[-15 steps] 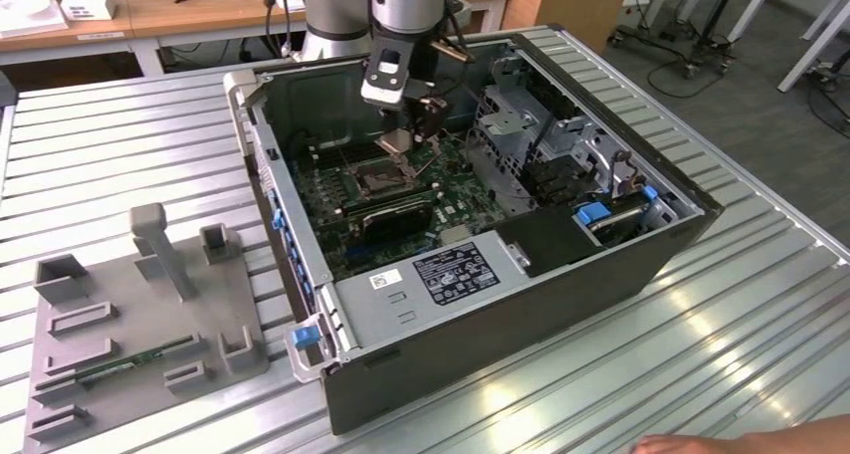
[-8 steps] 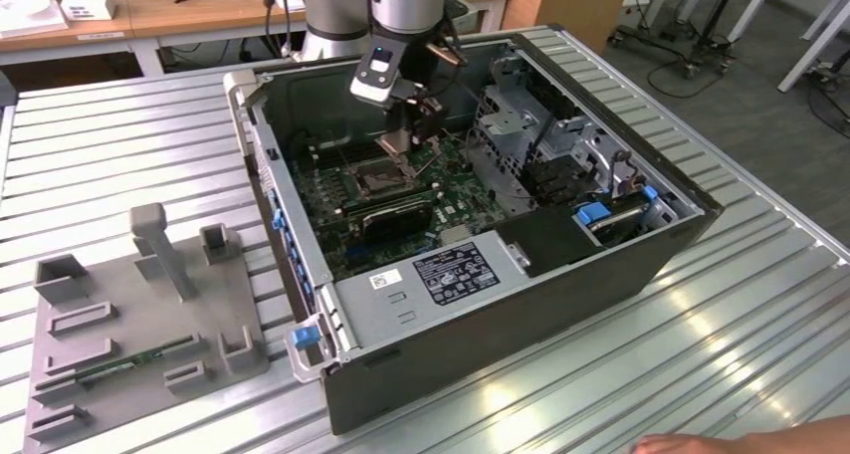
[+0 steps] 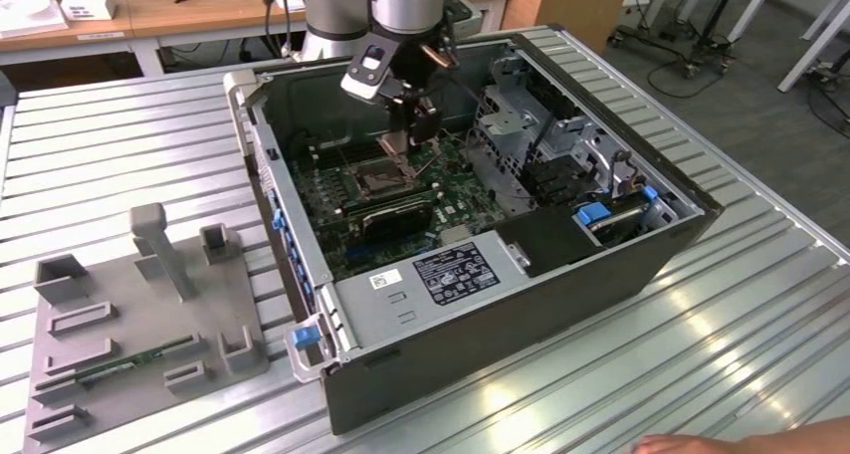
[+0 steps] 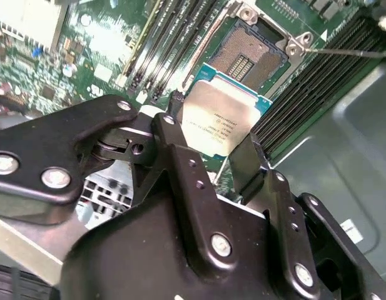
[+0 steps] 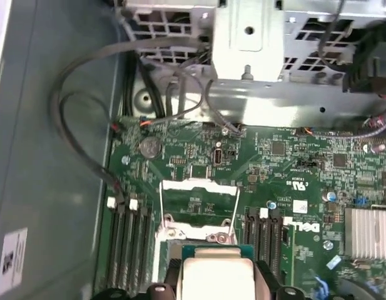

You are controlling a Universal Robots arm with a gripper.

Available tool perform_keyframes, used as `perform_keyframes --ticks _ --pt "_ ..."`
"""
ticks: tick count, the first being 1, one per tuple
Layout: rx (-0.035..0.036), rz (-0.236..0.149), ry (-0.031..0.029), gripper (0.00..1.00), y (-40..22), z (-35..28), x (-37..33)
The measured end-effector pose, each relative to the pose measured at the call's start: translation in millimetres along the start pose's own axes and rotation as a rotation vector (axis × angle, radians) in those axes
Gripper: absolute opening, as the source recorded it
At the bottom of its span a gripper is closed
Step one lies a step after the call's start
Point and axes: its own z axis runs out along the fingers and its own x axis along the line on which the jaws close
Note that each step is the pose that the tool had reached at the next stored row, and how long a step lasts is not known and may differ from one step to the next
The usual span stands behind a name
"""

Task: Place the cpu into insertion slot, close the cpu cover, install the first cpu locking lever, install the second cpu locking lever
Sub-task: 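Place the cpu into insertion slot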

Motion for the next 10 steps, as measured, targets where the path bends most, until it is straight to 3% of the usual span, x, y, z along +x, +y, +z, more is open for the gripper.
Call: perform_keyframes --ticks 5,10 --pt "0.0002 0.082 -0.0075 0.54 -0.1 0.2 0.0" --pt "0.0000 0.083 -0.0075 0.54 -0.3 0.3 0.0"
